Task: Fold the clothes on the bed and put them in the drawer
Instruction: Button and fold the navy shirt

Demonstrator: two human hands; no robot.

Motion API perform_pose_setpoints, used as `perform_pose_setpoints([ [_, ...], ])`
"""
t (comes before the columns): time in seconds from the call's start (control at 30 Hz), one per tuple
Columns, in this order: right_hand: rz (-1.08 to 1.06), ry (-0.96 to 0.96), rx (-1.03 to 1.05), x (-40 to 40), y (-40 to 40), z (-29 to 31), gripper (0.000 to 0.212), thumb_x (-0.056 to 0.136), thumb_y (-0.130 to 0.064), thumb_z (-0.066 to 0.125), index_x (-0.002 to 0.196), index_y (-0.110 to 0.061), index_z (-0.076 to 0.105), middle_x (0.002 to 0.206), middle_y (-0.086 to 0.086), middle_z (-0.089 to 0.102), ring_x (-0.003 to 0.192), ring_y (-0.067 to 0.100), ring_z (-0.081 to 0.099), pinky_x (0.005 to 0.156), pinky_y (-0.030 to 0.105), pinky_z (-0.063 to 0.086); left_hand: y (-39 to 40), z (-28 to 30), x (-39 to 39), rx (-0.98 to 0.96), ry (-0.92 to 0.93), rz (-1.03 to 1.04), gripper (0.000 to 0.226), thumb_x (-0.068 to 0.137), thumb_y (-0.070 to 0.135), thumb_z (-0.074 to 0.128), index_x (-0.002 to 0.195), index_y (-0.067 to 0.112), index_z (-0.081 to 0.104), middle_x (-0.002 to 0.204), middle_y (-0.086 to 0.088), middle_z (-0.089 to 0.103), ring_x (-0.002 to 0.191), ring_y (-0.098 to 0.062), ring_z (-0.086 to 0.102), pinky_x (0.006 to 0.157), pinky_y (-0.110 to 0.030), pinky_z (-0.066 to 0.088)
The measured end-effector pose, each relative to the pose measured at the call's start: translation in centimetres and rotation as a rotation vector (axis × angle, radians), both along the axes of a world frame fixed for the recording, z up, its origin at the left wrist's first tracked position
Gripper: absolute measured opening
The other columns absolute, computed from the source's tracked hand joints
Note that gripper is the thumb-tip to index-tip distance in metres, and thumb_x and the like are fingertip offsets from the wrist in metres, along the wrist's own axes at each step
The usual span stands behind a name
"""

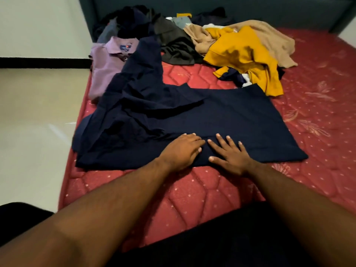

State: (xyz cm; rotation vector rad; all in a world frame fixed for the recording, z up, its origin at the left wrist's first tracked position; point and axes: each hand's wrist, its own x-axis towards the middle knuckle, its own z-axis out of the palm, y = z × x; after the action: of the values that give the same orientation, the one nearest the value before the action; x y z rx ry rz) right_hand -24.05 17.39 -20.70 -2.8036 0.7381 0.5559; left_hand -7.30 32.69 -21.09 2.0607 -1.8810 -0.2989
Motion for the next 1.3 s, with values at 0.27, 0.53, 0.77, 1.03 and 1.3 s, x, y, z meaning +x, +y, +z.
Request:
perform_pose_setpoints([
  [0.27, -0.343, -0.049, -0.080, -7.7, -10.4, -0.9, 0.083, 0.073, -0.089, 0.014, 0.145, -0.055, -0.009, 0.159, -0.014, -0.019, 0.148, 0.019, -0.015, 0.116, 0.055, -0.011, -0.9, -2.8, -1.0, 0.150, -0.272, 0.003, 0.073, 0.090, 0.053, 0.011, 0.155, 0.020, 0.019, 0.163, -0.001, 0.013, 0.150, -0.019, 0.010, 0.120, -0.039, 0.001],
  [0.53, -0.044, -0.188, -0.094, -5.0, -8.6, -2.8, 0.085, 0.067, -0.087, 0.000, 0.141, -0.049, -0.016, 0.161, -0.008, -0.015, 0.148, 0.020, -0.013, 0.117, 0.047, -0.007, -5.3, -3.4, -5.2, 0.044, -0.211, -0.013, 0.063, 0.099, 0.049, 0.022, 0.149, 0.014, 0.036, 0.156, -0.004, 0.034, 0.146, -0.020, 0.028, 0.120, -0.040, 0.016],
  [0.77, -0.392, -0.203, -0.186, -7.3, -12.6, -1.8, 0.084, 0.076, -0.087, 0.013, 0.147, -0.050, -0.013, 0.159, -0.011, -0.021, 0.147, 0.022, -0.018, 0.112, 0.054, -0.017, -5.4, -4.0, -4.9, 0.110, -0.284, -0.025, 0.070, 0.097, 0.057, 0.020, 0.154, 0.016, 0.022, 0.161, -0.002, 0.021, 0.149, -0.018, 0.018, 0.121, -0.042, 0.014],
  [1.03, -0.278, -0.232, -0.104, -8.0, -11.7, -3.4, 0.094, 0.061, -0.097, 0.004, 0.143, -0.054, -0.013, 0.161, -0.011, -0.013, 0.149, 0.020, -0.011, 0.119, 0.048, -0.005, -3.5, -3.7, -2.8, 0.148, -0.270, -0.029, 0.076, 0.093, 0.069, 0.009, 0.155, 0.026, 0.003, 0.162, 0.008, 0.001, 0.150, -0.011, 0.003, 0.121, -0.035, -0.003],
  [1.3, -0.196, -0.107, -0.159, -3.6, -7.9, -1.1, 0.092, 0.062, -0.095, 0.000, 0.142, -0.053, -0.022, 0.157, -0.013, -0.026, 0.147, 0.024, -0.020, 0.112, 0.062, -0.012, 1.0, -2.4, 0.5, 0.186, -0.327, 0.040, 0.086, 0.088, 0.077, 0.000, 0.156, 0.024, 0.003, 0.161, 0.008, -0.002, 0.149, -0.015, -0.003, 0.117, -0.048, -0.011],
])
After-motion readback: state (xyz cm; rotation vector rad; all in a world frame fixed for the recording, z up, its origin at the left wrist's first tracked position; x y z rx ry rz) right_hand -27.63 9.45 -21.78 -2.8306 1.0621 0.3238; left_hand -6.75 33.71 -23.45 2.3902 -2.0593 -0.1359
